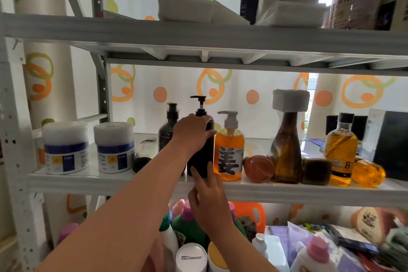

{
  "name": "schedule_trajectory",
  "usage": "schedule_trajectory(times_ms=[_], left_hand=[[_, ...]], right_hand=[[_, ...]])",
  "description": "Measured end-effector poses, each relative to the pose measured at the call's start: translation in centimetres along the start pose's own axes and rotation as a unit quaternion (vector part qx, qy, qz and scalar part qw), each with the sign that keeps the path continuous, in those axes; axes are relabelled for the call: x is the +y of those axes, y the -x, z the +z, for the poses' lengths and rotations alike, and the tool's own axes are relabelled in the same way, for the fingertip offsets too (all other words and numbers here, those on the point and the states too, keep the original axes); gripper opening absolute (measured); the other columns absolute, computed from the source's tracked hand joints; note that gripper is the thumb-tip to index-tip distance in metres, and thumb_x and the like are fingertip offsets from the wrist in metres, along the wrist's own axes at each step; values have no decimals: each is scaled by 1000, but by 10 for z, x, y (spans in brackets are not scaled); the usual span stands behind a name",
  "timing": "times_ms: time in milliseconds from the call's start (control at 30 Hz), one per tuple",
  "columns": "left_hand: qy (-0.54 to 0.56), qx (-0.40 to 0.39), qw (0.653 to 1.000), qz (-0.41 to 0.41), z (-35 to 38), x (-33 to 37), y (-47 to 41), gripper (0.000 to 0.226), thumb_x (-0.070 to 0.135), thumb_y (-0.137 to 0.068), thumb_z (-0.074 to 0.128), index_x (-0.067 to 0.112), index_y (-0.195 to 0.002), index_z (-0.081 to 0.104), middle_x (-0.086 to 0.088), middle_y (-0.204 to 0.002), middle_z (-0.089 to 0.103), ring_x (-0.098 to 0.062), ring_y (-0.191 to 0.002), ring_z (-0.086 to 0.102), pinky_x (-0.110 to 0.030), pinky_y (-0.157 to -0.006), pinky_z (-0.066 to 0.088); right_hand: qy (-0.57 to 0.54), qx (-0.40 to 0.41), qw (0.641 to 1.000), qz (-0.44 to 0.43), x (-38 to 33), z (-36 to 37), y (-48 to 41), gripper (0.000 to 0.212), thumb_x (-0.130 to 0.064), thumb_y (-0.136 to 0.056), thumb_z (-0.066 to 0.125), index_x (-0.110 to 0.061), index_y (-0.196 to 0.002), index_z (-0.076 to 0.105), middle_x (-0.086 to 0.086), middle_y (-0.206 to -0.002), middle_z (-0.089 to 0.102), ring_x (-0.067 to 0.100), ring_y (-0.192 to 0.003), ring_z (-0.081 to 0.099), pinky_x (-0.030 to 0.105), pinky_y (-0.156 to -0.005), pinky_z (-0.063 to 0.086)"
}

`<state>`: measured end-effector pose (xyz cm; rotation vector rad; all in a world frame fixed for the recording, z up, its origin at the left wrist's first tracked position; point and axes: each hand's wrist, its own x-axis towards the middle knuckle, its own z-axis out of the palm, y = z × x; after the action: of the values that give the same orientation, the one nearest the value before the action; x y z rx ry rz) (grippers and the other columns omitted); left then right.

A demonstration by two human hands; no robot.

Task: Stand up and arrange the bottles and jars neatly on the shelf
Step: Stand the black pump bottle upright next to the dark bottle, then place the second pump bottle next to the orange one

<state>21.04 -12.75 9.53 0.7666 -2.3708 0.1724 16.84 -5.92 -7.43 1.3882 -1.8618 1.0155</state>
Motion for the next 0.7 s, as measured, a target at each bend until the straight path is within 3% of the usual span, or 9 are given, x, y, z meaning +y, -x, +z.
schedule_trajectory(times_ms=[233,333,433,567,700], left_hand=[[-16,-19,1000,12,-4,1,-1,48,46,-94,45,28,-139,40,-10,-130,56,-28,-117,54,-39,-90,45],[33,-33,999,-9,-1,2,4,46,45,-95,40,35,-140,38,-14,-139,47,-29,-122,50,-41,-93,45],[140,58,986,-65,4,10,20,42,43,-94,39,34,-134,47,-12,-142,45,-27,-121,52,-38,-92,45],[229,232,942,-84,19,28,53,28,33,-91,42,21,-109,61,-1,-130,52,-17,-100,60,-23,-73,44],[287,225,931,13,38,51,75,34,34,-88,34,15,-97,61,0,-104,54,-11,-84,57,-24,-66,52]], right_hand=[[-43,-5,999,-24,5,-16,-4,43,-25,-88,42,-21,-131,49,15,-136,51,33,-122,51,40,-92,50],[-49,13,998,-47,13,-29,-7,40,-22,-88,39,-16,-124,55,10,-127,57,27,-118,53,35,-94,49],[-38,84,995,-46,30,-46,-11,33,-16,-86,42,-10,-112,62,9,-110,62,19,-106,53,29,-88,51],[25,145,989,-16,53,-67,-15,31,-21,-86,42,-7,-104,64,10,-101,64,18,-98,49,33,-83,52],[105,144,984,6,65,-86,-20,28,-23,-88,50,-11,-110,62,10,-106,63,26,-100,56,38,-88,49]])
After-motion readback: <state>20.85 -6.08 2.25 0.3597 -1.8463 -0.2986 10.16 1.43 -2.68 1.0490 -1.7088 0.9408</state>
